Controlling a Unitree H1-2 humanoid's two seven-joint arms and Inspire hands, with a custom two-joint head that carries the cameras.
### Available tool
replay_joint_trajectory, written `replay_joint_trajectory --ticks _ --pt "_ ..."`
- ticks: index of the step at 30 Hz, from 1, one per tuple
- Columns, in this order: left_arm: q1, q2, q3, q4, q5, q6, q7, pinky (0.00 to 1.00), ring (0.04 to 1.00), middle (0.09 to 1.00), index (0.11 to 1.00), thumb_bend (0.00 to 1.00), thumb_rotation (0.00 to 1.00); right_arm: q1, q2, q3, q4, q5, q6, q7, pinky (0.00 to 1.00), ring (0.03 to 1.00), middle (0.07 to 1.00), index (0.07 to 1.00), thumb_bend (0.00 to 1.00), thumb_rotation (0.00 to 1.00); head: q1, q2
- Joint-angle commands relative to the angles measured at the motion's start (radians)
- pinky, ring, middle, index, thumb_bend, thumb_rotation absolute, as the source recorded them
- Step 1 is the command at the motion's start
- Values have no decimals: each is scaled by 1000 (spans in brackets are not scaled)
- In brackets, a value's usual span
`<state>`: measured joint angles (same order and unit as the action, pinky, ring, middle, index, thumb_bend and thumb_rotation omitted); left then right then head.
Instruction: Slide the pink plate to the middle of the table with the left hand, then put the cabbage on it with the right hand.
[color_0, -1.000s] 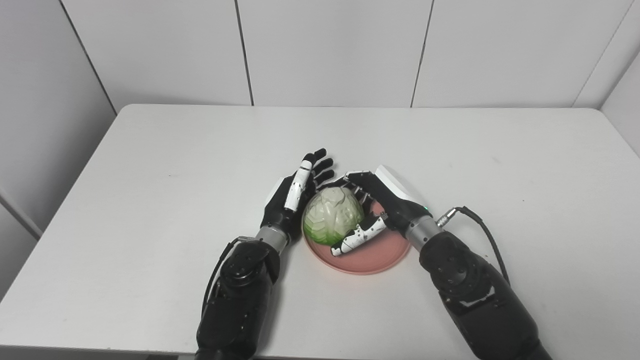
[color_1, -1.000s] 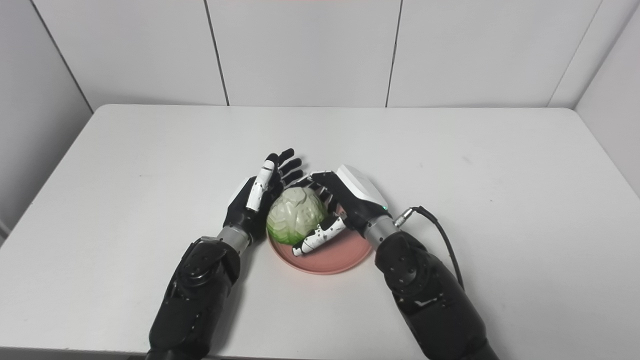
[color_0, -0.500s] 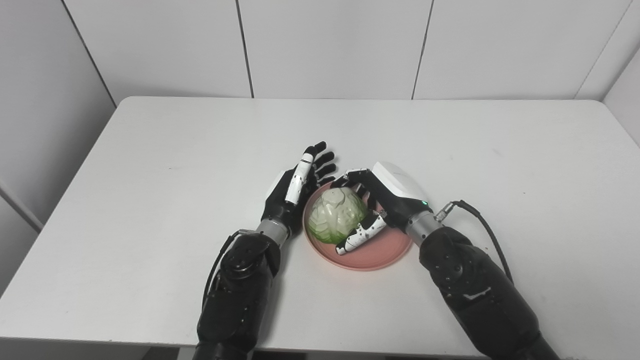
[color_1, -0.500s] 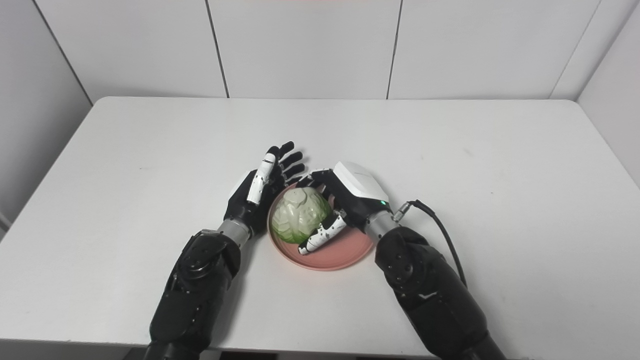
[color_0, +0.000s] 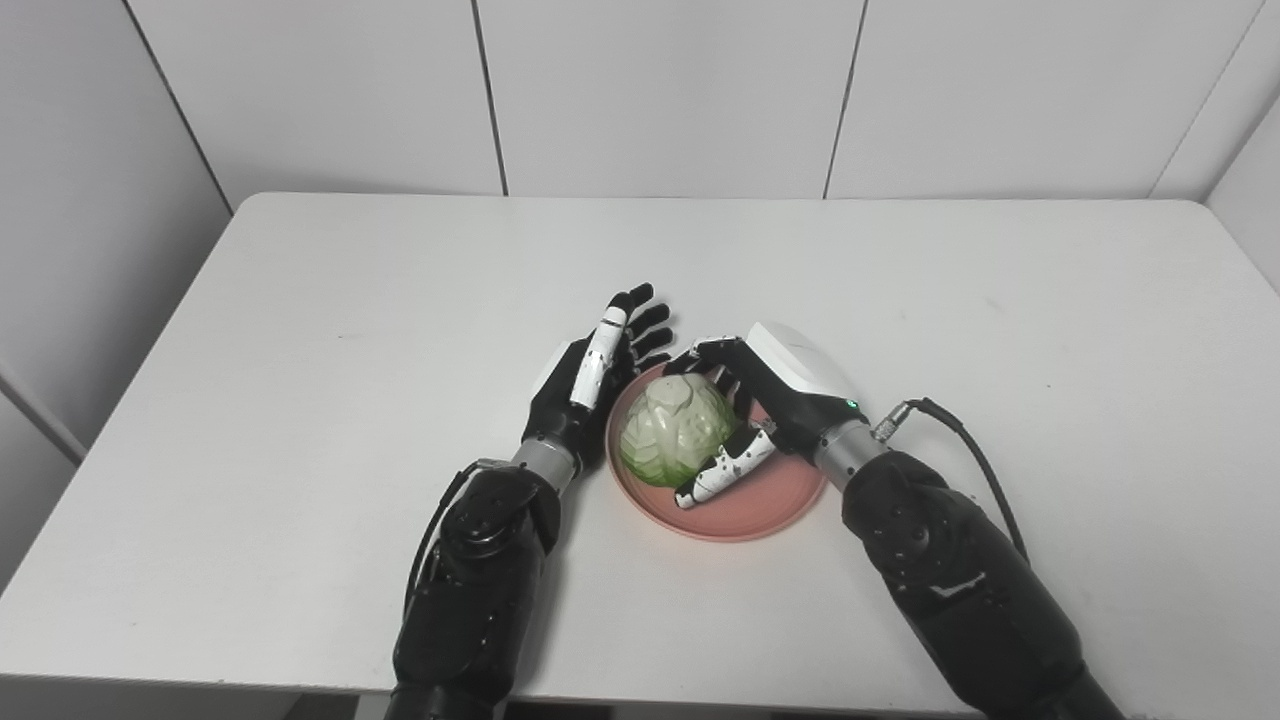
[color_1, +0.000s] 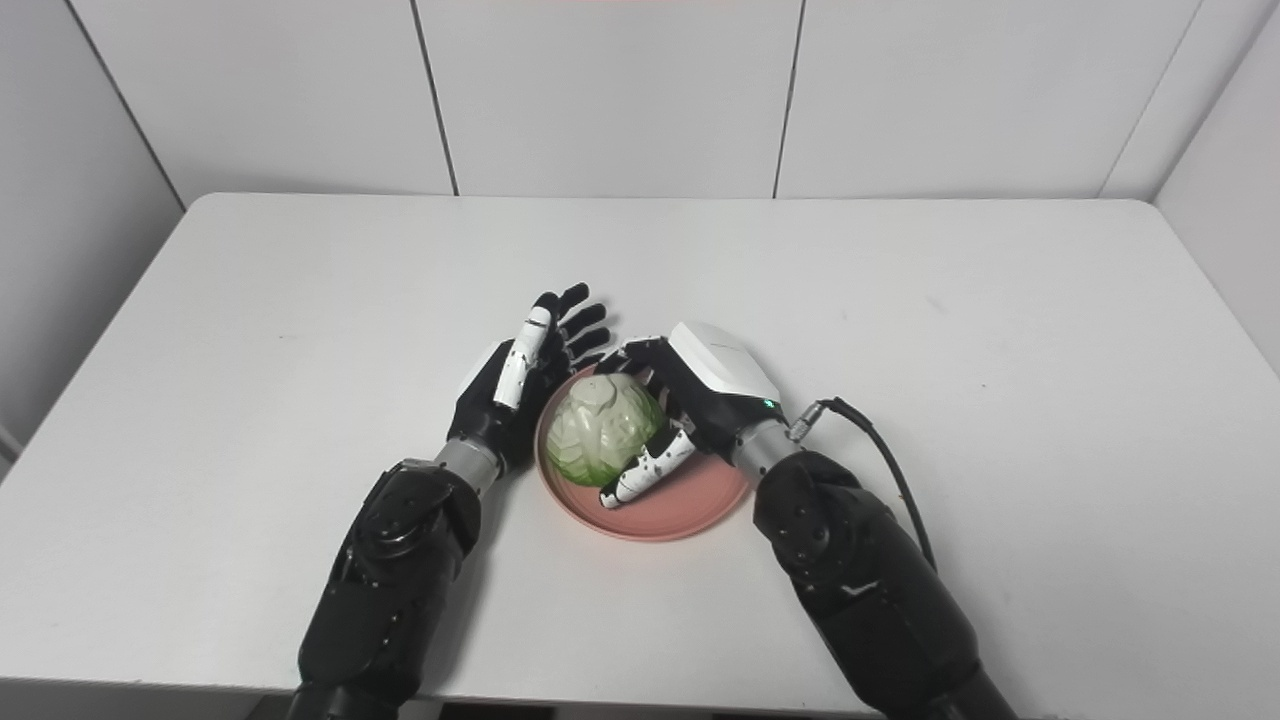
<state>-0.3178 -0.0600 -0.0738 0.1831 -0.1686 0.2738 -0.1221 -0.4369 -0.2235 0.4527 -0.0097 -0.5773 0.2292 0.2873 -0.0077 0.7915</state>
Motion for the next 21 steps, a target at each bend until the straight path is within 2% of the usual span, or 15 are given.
replay_joint_trajectory --ticks 1,2,4,5,7,13,21 --pt "18 2 -6 17 14 55 2 877 897 916 919 451 1000 -44 -18 8 -36 -21 21 51 536 647 692 724 939 276 1 1" --pt "16 2 -5 22 14 51 3 877 897 916 919 450 1000 -48 -24 13 -42 -27 24 71 541 651 696 727 943 279 -3 0" --pt "16 0 -2 25 13 47 6 870 890 908 914 447 1000 -57 -36 24 -61 -42 48 121 609 740 783 805 986 336 -3 0" --pt "17 -1 -1 24 11 48 6 864 889 907 914 447 1000 -60 -40 27 -73 -48 60 143 600 763 820 853 995 370 -3 0" --pt "18 1 -1 24 10 49 4 864 891 910 917 450 1000 -66 -47 32 -97 -60 87 185 599 788 855 895 1000 403 -4 -1" --pt "17 5 -3 22 10 48 -2 869 899 922 928 448 1000 -75 -63 34 -150 -76 123 278 676 851 902 927 1000 415 -8 -1" --pt "19 8 3 21 0 49 -11 877 907 924 930 453 1000 -80 -70 6 -211 -62 146 327 708 868 929 972 1000 419 -21 -3"
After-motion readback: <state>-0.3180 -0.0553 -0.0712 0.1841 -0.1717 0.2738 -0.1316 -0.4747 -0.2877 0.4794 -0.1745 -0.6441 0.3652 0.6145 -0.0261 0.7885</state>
